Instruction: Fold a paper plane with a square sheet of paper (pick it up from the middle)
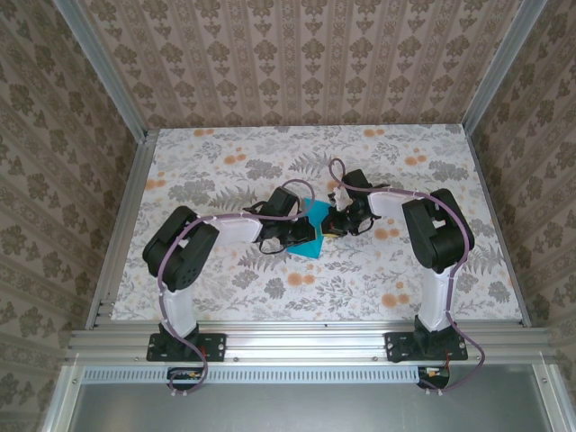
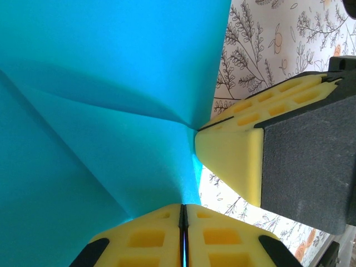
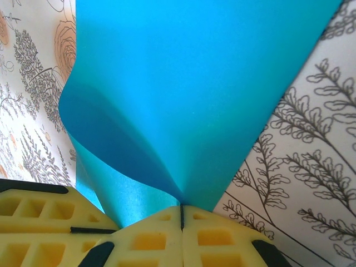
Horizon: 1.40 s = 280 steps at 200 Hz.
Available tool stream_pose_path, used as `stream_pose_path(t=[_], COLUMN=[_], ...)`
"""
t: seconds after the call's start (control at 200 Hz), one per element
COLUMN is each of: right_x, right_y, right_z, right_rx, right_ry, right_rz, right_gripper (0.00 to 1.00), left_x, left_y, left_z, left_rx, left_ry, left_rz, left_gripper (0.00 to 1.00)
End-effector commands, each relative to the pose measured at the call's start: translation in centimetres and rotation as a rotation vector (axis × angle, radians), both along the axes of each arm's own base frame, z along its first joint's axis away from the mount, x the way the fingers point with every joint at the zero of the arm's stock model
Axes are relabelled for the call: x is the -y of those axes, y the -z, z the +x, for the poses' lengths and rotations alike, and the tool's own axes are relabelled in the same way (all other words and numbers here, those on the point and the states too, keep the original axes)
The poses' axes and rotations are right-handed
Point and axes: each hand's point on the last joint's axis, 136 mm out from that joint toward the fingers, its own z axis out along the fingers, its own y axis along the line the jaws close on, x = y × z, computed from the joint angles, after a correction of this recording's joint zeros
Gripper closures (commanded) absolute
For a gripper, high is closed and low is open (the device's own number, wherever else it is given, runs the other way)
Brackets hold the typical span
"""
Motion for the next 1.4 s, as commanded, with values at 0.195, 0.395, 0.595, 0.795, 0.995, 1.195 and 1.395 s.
stream_pose_path(t=[0.195,0.395,0.595,0.795,0.995,1.195,1.395], right_x=[1.0,1.0,1.0,1.0,0.8,0.8,1.0], right_y=[1.7,1.6,1.4,0.4,-0.1,-0.6,-1.3], right_z=[-0.5,-0.4,-0.3,-0.3,-0.2,-0.2,0.2], right_rx=[-0.035,-0.032,-0.027,-0.004,0.006,0.016,0.039], right_ry=[0.006,0.008,0.009,0.006,0.002,0.004,0.021], right_rz=[-0.078,-0.078,-0.079,-0.070,-0.062,-0.058,-0.065], right_gripper=[0.93,0.93,0.93,0.93,0.93,0.92,0.84], left_x=[0.2,0.2,0.1,-0.3,-0.4,-0.5,-0.7], left_y=[1.0,1.2,1.3,1.9,2.3,2.5,2.7], left_z=[-0.2,-0.3,-0.3,-0.5,-0.7,-0.8,-0.9], left_rx=[-0.024,-0.030,-0.033,-0.048,-0.060,-0.066,-0.074], left_ry=[0.007,0.007,0.006,0.002,0.002,0.002,0.001], left_rz=[0.014,0.017,0.023,0.047,0.066,0.076,0.092], left_gripper=[0.88,0.88,0.88,0.89,0.89,0.89,0.89])
